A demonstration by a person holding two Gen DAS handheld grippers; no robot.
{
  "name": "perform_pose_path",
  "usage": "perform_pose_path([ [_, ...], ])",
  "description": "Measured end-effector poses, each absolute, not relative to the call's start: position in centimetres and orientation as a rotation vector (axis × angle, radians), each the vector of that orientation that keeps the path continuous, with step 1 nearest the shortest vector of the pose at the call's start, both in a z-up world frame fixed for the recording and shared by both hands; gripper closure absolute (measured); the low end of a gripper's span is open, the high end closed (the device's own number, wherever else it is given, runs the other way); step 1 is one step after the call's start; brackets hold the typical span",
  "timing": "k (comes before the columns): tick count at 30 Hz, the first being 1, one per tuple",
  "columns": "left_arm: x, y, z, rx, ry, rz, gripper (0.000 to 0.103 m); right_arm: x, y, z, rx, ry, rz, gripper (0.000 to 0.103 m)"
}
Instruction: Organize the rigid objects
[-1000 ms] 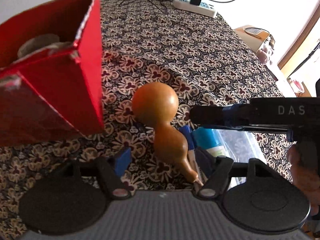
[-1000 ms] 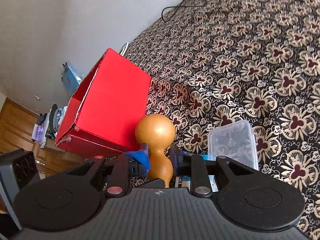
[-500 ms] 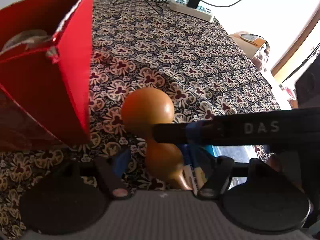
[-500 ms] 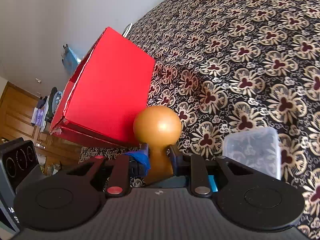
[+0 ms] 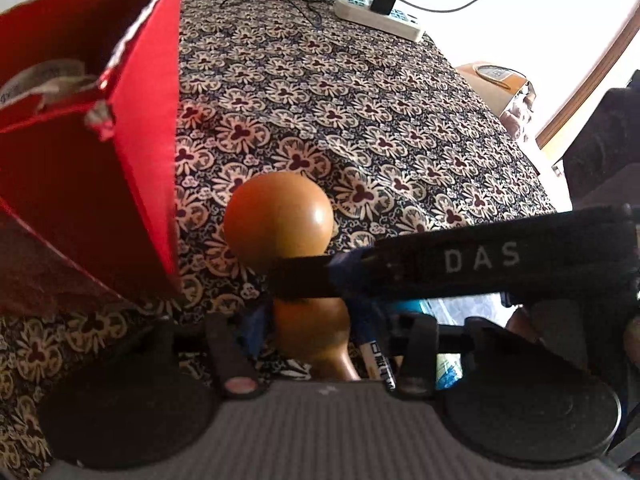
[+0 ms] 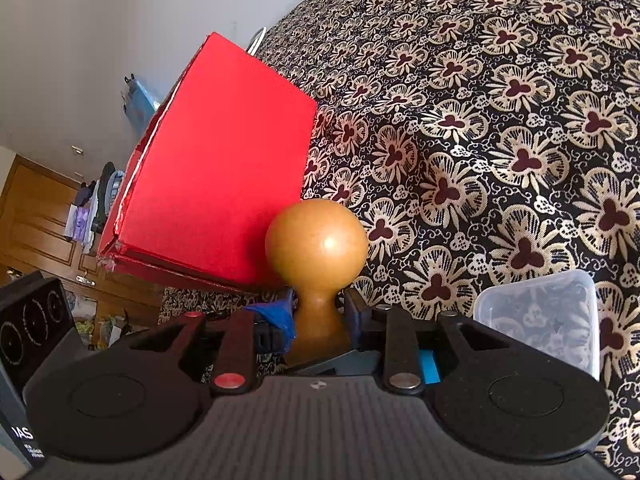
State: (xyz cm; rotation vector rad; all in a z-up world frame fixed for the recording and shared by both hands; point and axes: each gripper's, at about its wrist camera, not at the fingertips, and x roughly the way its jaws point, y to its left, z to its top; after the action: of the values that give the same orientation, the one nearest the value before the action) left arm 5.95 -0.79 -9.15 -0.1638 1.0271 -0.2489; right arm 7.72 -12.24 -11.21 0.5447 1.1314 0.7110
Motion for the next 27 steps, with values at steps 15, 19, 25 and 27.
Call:
perform_pose_path([
  [15, 3.6, -1.7, -5.3, -0.089, 0.951, -0.321, 0.063, 5.8, -15.3, -9.1, 0.653, 1.065, 0.718, 0.092],
  [19, 3.0, -1.5, -3.2, -0.078, 0.892, -0.363, 0.063, 4.7, -16.0, -6.8, 0.668, 0.983, 0.703, 0.092],
  [25, 2.4, -0.4, 0.9, -0.038, 0.771, -0.408, 0.063, 4.3, -15.3, -2.8, 0.698, 0.864, 0.701, 0.092],
  [27, 2.2, 0.4, 2.1, -0.025, 0.735, -0.413, 0.063, 4.3, -14.3, -1.4, 0.687, 0.821, 0.706, 0.092],
])
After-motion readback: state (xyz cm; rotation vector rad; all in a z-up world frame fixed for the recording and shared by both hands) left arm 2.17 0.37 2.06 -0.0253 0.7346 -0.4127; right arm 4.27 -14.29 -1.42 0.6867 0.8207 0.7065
